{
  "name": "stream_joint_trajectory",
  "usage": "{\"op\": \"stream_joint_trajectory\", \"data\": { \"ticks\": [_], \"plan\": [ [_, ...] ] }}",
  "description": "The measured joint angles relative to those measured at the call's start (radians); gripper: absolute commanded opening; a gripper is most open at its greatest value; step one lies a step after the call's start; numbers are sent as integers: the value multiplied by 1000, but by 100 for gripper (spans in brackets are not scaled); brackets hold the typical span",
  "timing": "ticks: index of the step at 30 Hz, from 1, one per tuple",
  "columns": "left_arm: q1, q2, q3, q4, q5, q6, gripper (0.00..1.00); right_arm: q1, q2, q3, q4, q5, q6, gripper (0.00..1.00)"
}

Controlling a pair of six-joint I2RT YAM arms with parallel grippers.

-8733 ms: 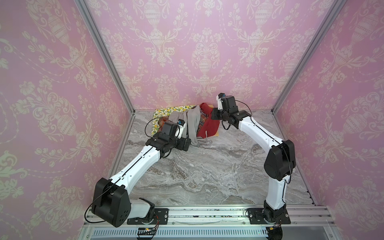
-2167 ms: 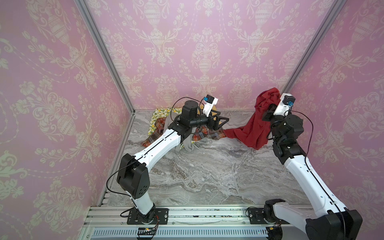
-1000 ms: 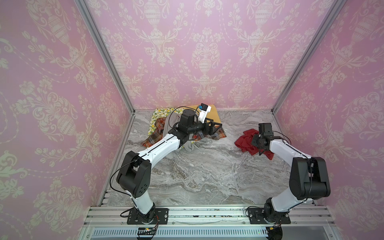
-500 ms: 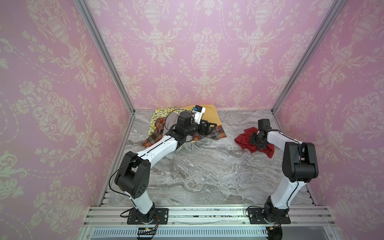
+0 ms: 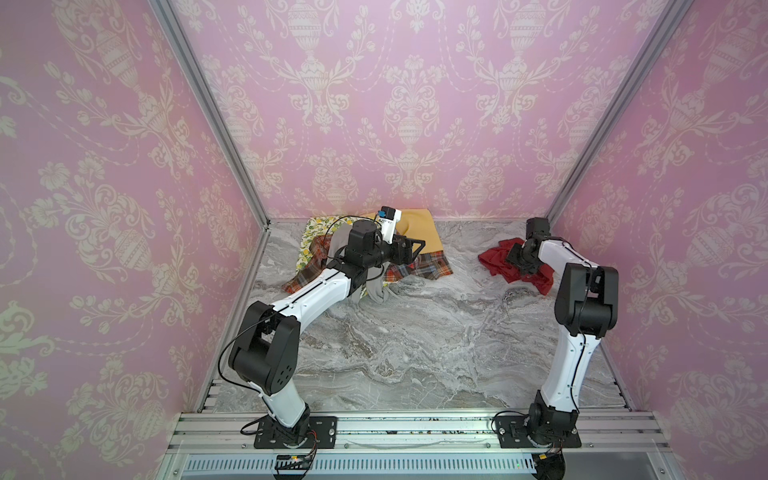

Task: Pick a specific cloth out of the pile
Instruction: 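Open the right gripper to release the red fleece on the bare table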

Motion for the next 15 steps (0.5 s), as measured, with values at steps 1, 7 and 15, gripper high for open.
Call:
{"op": "stream_joint_trajectory", "data": {
  "ticks": [1,7,15],
  "plan": [
    [4,3,0,-2,-2,0,84,-2,20,32,-10,0,-1,58],
    [27,14,0,-27,-6,0,84,-8,138,235,-81,-8,-10,61],
    [51,15,6,-70,-26,6,84,-5,245,416,-140,-40,-11,64]
  ]
}}
